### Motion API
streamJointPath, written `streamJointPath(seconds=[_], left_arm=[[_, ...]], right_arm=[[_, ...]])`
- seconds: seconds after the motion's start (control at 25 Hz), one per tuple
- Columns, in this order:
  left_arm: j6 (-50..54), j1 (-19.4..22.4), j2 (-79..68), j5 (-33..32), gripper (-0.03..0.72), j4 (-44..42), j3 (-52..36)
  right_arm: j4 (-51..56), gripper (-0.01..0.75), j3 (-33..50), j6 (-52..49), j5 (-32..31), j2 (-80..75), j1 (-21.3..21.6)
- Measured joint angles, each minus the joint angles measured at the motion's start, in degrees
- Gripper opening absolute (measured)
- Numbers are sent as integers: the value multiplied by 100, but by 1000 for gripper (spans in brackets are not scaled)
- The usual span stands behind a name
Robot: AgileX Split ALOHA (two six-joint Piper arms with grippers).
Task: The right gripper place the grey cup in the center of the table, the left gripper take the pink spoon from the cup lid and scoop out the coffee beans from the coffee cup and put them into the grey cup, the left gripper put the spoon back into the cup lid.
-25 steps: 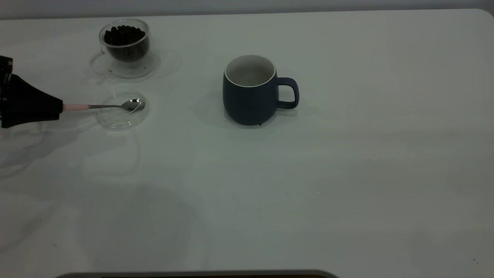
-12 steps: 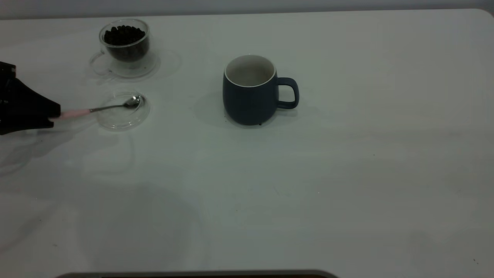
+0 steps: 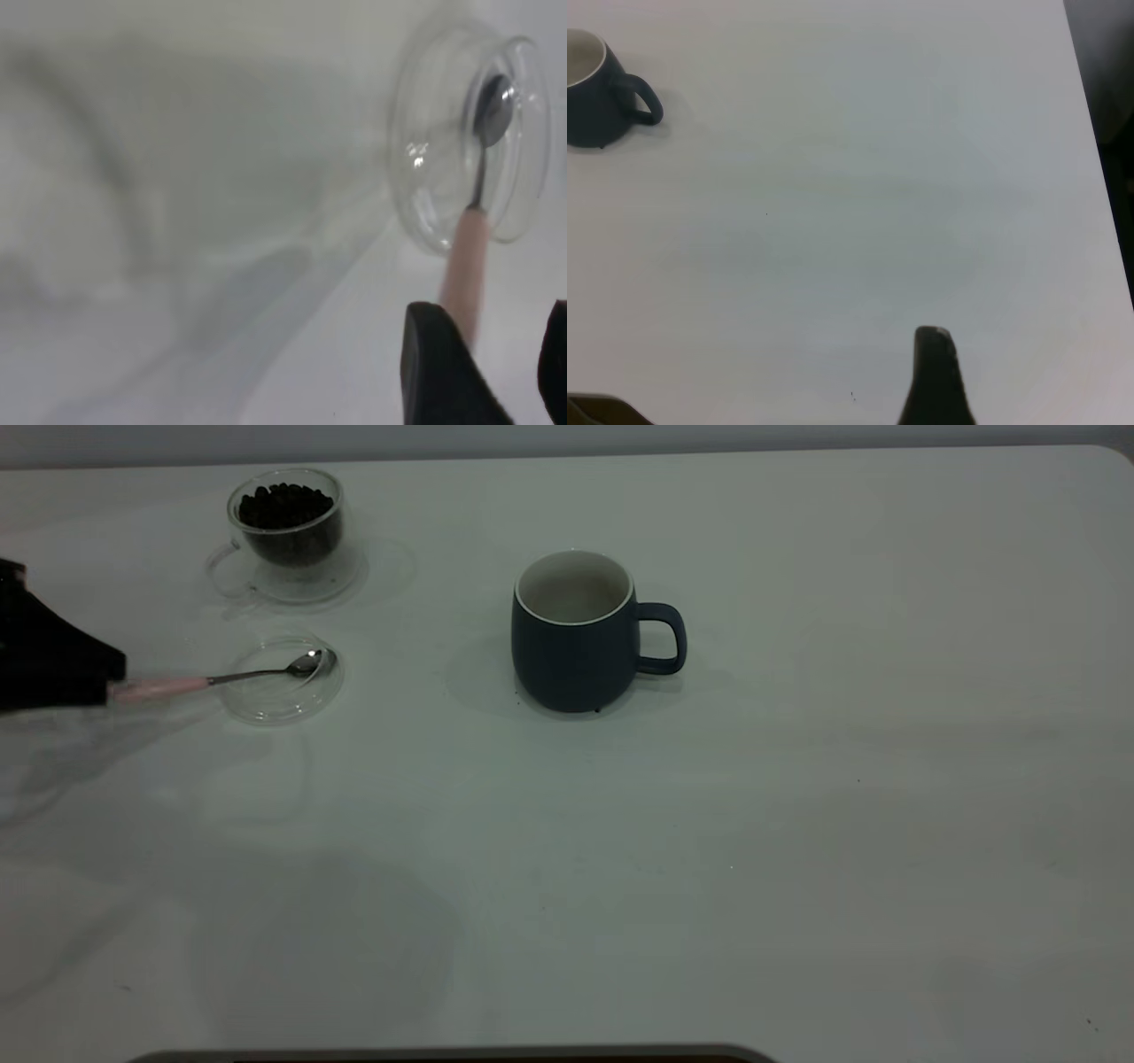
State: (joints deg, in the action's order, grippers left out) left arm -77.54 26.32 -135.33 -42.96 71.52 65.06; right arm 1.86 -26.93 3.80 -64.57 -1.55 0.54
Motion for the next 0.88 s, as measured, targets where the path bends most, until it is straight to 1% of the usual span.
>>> streamJointPath(seconds=[0.12, 0.28, 0.36, 0.48, 0.6, 0.68, 0.88], left_arm=[[331, 0, 403, 40, 339, -442, 141], [1209, 0, 999, 47, 340, -1360, 423], [1676, -17, 1306, -75, 349, -1793, 594], [2324, -118, 1732, -381, 386, -2388, 834], [3009, -414, 2188, -581, 440, -3020, 1064], [3497, -690, 2433, -646, 471, -3513, 1199], [4989, -1597, 3092, -935, 535, -5047, 1547]], right_arm=[[0, 591, 0, 0, 0, 0, 0], [0, 591, 0, 0, 0, 0, 0], [0, 591, 0, 0, 0, 0, 0], [0, 591, 0, 0, 0, 0, 0], [0, 591, 0, 0, 0, 0, 0], [0, 591, 0, 0, 0, 0, 0], [0, 591, 0, 0, 0, 0, 0]])
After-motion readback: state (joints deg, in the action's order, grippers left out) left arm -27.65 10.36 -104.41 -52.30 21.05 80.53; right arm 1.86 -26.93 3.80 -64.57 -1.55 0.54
